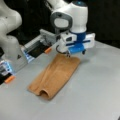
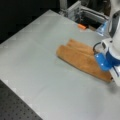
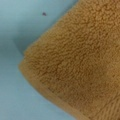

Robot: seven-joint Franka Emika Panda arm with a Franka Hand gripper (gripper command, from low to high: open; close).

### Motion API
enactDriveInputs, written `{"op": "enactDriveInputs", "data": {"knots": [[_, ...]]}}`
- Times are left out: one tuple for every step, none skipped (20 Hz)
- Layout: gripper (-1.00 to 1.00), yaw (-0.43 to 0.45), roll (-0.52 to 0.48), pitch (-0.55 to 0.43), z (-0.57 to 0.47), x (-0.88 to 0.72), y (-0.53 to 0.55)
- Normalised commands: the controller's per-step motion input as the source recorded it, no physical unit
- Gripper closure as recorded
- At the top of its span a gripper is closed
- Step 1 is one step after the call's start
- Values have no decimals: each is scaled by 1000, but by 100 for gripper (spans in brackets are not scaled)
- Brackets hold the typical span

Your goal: Folding a towel twice

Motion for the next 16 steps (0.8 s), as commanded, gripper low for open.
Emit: {"op": "enactDriveInputs", "data": {"knots": [[-100,50,-61,-34,-281,78,150],[-100,46,-67,-37,-279,60,136],[-100,45,-49,-55,-285,27,119],[-100,49,-41,-60,-296,-17,103],[-100,47,-47,-65,-274,-41,86],[-100,45,-57,-71,-265,-54,77],[-100,44,-66,-76,-234,-59,64],[-100,43,-74,-82,-201,-56,54],[-100,28,-71,-86,-171,-57,45],[-100,23,-73,-89,-168,-62,42],[-100,10,-77,-74,-169,-74,39],[-100,-4,-81,-67,-183,-93,39],[-100,-8,-82,-68,-191,-104,40],[-100,-8,-82,-73,-188,-104,41],[-100,-21,-100,-62,-194,-112,39],[-100,-25,-104,-64,-192,-112,38]]}}
